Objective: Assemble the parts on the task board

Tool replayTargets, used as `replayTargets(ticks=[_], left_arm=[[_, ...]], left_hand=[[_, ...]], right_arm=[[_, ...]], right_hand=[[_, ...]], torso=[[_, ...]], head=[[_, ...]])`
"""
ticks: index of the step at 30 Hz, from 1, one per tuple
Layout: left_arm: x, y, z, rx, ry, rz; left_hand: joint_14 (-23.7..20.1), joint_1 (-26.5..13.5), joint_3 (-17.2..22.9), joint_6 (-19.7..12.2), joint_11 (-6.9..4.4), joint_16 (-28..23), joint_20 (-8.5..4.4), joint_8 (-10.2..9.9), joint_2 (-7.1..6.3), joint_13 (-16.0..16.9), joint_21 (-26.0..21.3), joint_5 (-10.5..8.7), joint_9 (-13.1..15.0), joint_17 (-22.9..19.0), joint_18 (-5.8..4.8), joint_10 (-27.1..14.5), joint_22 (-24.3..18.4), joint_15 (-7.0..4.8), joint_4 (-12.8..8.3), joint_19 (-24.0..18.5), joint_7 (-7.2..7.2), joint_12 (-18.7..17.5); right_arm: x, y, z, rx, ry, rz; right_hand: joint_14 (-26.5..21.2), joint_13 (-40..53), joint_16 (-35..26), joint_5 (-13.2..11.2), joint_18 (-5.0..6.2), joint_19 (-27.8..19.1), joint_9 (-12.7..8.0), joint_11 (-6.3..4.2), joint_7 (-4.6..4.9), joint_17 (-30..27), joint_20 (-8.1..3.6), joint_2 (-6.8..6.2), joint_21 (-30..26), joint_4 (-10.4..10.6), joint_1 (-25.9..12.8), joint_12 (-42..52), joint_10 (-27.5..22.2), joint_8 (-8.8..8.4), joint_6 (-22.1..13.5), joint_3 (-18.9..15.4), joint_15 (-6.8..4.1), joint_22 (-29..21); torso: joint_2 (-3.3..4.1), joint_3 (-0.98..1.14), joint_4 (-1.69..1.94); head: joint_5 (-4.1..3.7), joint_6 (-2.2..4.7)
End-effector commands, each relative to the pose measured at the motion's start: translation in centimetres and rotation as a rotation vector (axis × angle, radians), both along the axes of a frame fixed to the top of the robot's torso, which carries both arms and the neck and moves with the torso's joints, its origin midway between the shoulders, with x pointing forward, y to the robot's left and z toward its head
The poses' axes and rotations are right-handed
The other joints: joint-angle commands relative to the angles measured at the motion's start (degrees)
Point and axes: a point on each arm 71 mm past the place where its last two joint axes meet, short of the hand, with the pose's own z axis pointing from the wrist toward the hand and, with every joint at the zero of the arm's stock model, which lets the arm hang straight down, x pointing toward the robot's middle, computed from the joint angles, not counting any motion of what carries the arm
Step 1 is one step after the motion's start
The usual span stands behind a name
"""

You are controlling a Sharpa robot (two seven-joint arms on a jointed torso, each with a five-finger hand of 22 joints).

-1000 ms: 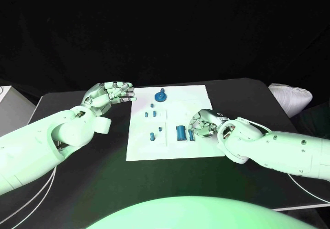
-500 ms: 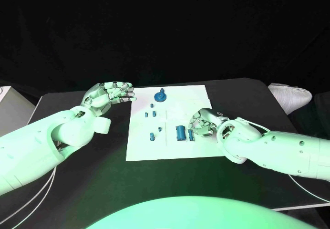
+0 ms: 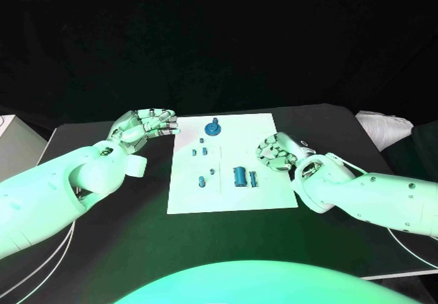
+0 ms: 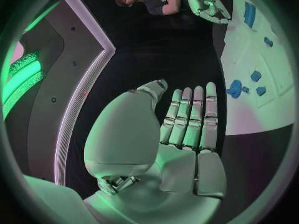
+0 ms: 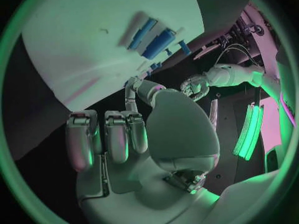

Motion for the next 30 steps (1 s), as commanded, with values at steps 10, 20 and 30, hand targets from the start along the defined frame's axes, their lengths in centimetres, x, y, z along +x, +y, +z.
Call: replayTargets(ticks=[10,20,30], left_arm=[[1.0,0.0,-1.1,-0.018,-0.009,0.059],[2.5,1.3,-2.8,-0.001,-0.018,0.219],[2.8,1.0,-3.5,0.018,0.012,0.213]], left_hand=[[-0.26,0.75,0.19,-0.79,0.04,-0.30,0.05,-0.17,0.01,0.04,-0.41,0.10,-0.20,0.11,0.55,0.19,-0.21,-0.21,0.30,0.48,-0.09,-0.09],[-2.38,1.45,1.21,-3.05,0.84,-7.00,1.70,-1.34,-0.24,-0.46,-5.73,0.02,-1.76,-1.53,0.13,0.70,-3.29,1.06,1.60,-4.52,-1.61,-3.65],[-47.50,-29.65,-21.73,-50.59,-10.04,-24.83,-14.44,-12.96,8.94,-4.15,-14.51,-13.53,-19.34,-15.48,-9.71,-56.11,-15.68,-8.61,-12.34,-50.07,-12.78,-11.70]], right_arm=[[4.4,-3.4,1.0,0.453,0.067,-0.147],[8.2,-4.0,0.5,0.688,0.122,-0.181],[8.7,-3.8,0.4,0.641,0.101,-0.220]], right_hand=[[-1.17,-0.91,-16.78,2.76,6.98,-4.86,-1.73,1.70,1.42,-6.01,1.90,-0.61,-47.06,2.61,0.81,-32.79,-10.45,-0.49,-3.59,1.19,1.60,-1.31],[-21.52,-43.47,-60.81,6.53,9.44,-19.84,-3.07,5.26,3.75,-36.73,6.27,-1.17,-82.63,3.40,1.72,-76.70,-22.81,-0.42,-8.22,1.10,6.25,-24.96],[-83.92,-74.90,-89.77,-9.87,-0.82,-83.92,-29.77,-0.43,-5.42,-74.91,-1.72,9.97,-87.64,-1.14,-25.49,-89.80,-84.02,-15.06,-59.26,-32.18,3.79,-74.95]], torso=[[-1.81,-0.20,-0.94],[-3.67,0.29,-1.90],[-3.62,0.27,-1.79]], head=[[0.78,0.60],[1.89,3.49],[2.21,4.29]])
